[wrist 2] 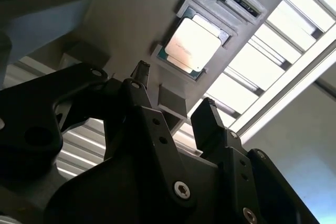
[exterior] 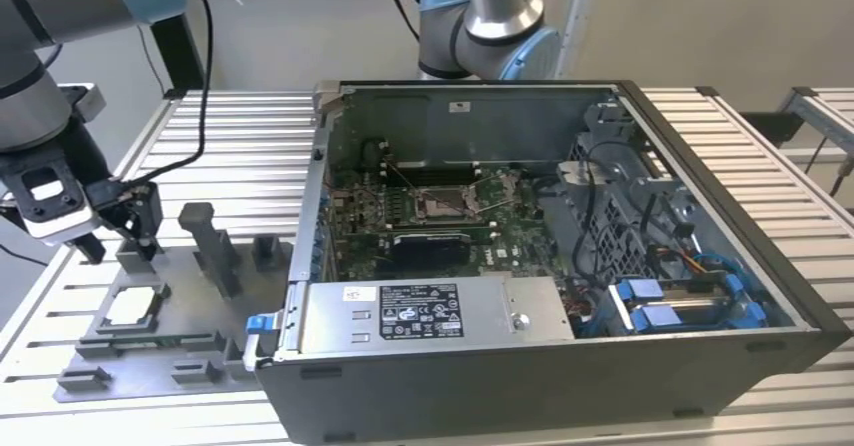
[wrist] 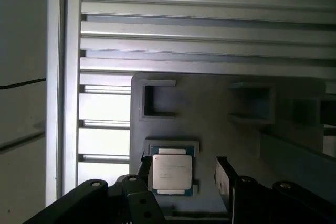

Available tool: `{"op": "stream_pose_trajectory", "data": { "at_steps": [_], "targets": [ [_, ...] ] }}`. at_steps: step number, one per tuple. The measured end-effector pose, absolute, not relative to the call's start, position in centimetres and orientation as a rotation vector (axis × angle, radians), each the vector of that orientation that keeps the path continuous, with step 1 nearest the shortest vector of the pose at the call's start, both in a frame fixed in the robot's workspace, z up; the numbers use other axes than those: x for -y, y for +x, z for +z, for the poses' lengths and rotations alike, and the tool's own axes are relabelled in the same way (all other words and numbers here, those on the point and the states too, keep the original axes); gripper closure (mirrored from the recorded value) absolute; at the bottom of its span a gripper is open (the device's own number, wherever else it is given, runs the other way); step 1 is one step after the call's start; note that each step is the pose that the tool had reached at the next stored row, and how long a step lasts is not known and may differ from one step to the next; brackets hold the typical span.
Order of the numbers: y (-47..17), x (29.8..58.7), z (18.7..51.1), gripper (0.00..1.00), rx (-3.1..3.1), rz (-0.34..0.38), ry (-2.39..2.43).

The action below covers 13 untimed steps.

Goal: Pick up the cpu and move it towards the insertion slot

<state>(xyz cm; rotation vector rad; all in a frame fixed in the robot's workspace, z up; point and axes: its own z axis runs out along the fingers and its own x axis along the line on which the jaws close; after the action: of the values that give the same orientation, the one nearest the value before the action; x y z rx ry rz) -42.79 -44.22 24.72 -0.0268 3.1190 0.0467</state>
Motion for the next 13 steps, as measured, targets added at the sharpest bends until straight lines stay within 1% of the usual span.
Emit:
{"op": "stream_pose_trajectory", "data": {
  "at_steps": [13],
  "targets": [
    [-43.12,44.26,24.22,0.0,-3.119,0.047,-0.028]
  ]
}}
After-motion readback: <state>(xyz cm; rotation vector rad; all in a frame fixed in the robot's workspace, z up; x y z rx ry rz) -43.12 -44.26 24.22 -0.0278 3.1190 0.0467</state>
